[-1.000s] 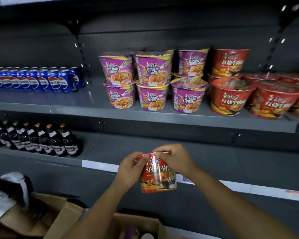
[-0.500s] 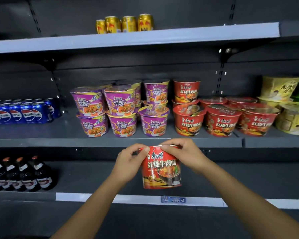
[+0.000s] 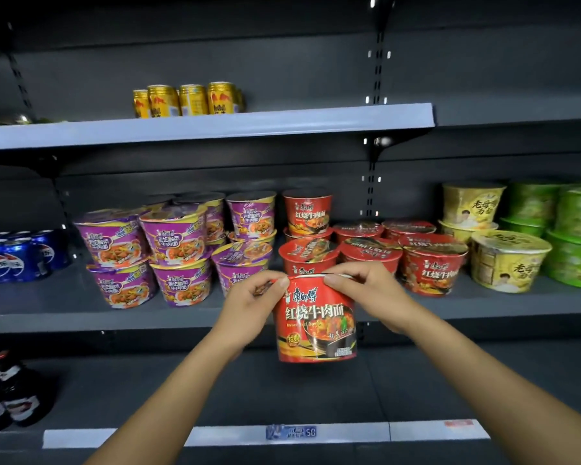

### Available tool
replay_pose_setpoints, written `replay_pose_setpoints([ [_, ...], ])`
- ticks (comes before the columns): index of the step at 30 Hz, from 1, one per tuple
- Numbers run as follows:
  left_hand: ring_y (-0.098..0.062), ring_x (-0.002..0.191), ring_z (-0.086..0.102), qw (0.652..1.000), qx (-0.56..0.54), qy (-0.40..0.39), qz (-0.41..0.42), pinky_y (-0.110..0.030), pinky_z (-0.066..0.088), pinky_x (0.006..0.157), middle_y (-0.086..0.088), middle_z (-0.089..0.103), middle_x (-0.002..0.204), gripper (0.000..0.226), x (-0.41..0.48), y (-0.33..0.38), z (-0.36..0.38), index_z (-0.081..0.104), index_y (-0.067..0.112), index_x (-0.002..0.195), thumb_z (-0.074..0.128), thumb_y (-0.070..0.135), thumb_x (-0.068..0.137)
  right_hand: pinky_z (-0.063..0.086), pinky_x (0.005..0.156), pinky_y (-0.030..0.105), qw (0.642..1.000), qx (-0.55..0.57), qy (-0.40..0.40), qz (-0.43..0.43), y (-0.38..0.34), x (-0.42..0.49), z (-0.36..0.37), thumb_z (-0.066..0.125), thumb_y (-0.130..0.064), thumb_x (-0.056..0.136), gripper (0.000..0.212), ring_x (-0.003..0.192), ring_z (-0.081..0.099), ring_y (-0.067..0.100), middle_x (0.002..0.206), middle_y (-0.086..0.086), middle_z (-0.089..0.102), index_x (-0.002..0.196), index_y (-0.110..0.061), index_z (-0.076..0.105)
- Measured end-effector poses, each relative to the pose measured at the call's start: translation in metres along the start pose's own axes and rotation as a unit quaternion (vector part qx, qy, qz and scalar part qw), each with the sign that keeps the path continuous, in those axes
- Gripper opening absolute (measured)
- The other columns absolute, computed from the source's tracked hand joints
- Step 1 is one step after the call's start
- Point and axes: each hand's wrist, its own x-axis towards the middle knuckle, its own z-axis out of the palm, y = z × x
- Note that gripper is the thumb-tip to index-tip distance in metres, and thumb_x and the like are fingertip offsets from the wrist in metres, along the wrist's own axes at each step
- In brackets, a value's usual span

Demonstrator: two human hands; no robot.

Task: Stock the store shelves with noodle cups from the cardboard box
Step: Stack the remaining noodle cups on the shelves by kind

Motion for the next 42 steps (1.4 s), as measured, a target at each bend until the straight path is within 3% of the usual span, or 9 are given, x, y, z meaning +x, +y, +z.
replay_pose_setpoints([
  [5, -0.010, 0.095, 0.067, 1.000, -0.006, 0.003, 0.016, -0.032, 0.058, 0.076, 0.004, 0.068, 0.100, 0.023, 0.018, 0.013, 0.027, 0.065, 0.026, 0.097, 0.056, 0.039, 0.081, 0.055, 0.072, 0.022, 1.000, -0.013, 0.015, -0.020, -0.003, 0.005, -0.034, 0.065, -0.027, 0.085, 0.010, 0.087, 0.069, 0.007, 0.091, -0.009, 0.073, 0.091, -0.025, 0.073],
  [9, -0.011, 0.097, 0.066, 0.999, 0.009, -0.006, 0.041, -0.035, 0.057, 0.077, 0.005, 0.069, 0.102, 0.032, 0.034, 0.021, 0.038, 0.066, 0.029, 0.102, 0.057, 0.047, 0.077, 0.057, 0.077, 0.029, 0.999, -0.018, 0.020, -0.029, -0.003, 0.015, -0.054, 0.065, -0.030, 0.085, 0.009, 0.088, 0.070, 0.010, 0.092, -0.007, 0.074, 0.090, -0.028, 0.072],
  [16, -0.007, 0.103, 0.064, 0.990, 0.090, -0.015, 0.110, -0.034, 0.056, 0.083, 0.008, 0.067, 0.111, 0.021, 0.079, 0.033, 0.039, 0.065, 0.037, 0.104, 0.054, 0.040, 0.087, 0.057, 0.078, 0.033, 0.996, -0.031, 0.062, -0.059, -0.002, 0.046, -0.073, 0.067, -0.034, 0.081, 0.014, 0.088, 0.070, 0.009, 0.092, -0.007, 0.074, 0.093, -0.027, 0.073],
  [20, 0.002, 0.103, 0.059, 0.967, 0.185, -0.002, 0.173, -0.021, 0.053, 0.084, 0.015, 0.064, 0.111, 0.023, 0.111, 0.040, 0.040, 0.065, 0.031, 0.113, 0.051, 0.026, 0.096, 0.057, 0.077, 0.030, 0.990, -0.061, 0.094, -0.082, -0.002, 0.066, -0.085, 0.066, -0.028, 0.086, 0.014, 0.089, 0.069, 0.007, 0.095, -0.006, 0.073, 0.097, -0.024, 0.073],
  [27, 0.002, 0.101, 0.055, 0.928, 0.266, 0.032, 0.260, -0.006, 0.040, 0.083, 0.013, 0.064, 0.110, 0.025, 0.151, 0.044, 0.063, 0.068, 0.024, 0.114, 0.058, 0.029, 0.092, 0.056, 0.082, 0.032, 0.975, -0.139, 0.117, -0.124, 0.001, 0.090, -0.113, 0.063, -0.024, 0.089, 0.015, 0.092, 0.068, 0.005, 0.098, -0.008, 0.073, 0.100, -0.027, 0.073],
  [32, -0.003, 0.101, 0.060, 0.927, 0.258, 0.044, 0.269, -0.017, 0.047, 0.088, 0.008, 0.068, 0.109, 0.024, 0.174, 0.037, 0.077, 0.071, 0.023, 0.109, 0.062, 0.032, 0.089, 0.055, 0.084, 0.027, 0.966, -0.187, 0.111, -0.142, 0.012, 0.103, -0.128, 0.062, -0.020, 0.090, 0.019, 0.099, 0.065, 0.002, 0.104, -0.010, 0.069, 0.107, -0.024, 0.071],
  [42, 0.008, 0.089, 0.056, 0.929, 0.253, 0.056, 0.266, 0.001, 0.038, 0.082, 0.017, 0.062, 0.096, 0.019, 0.226, 0.018, 0.111, 0.074, 0.022, 0.104, 0.067, 0.024, 0.087, 0.052, 0.086, 0.019, 0.958, -0.235, 0.082, -0.143, 0.041, 0.143, -0.172, 0.061, -0.019, 0.091, 0.023, 0.102, 0.062, -0.001, 0.110, -0.008, 0.069, 0.113, -0.021, 0.070],
])
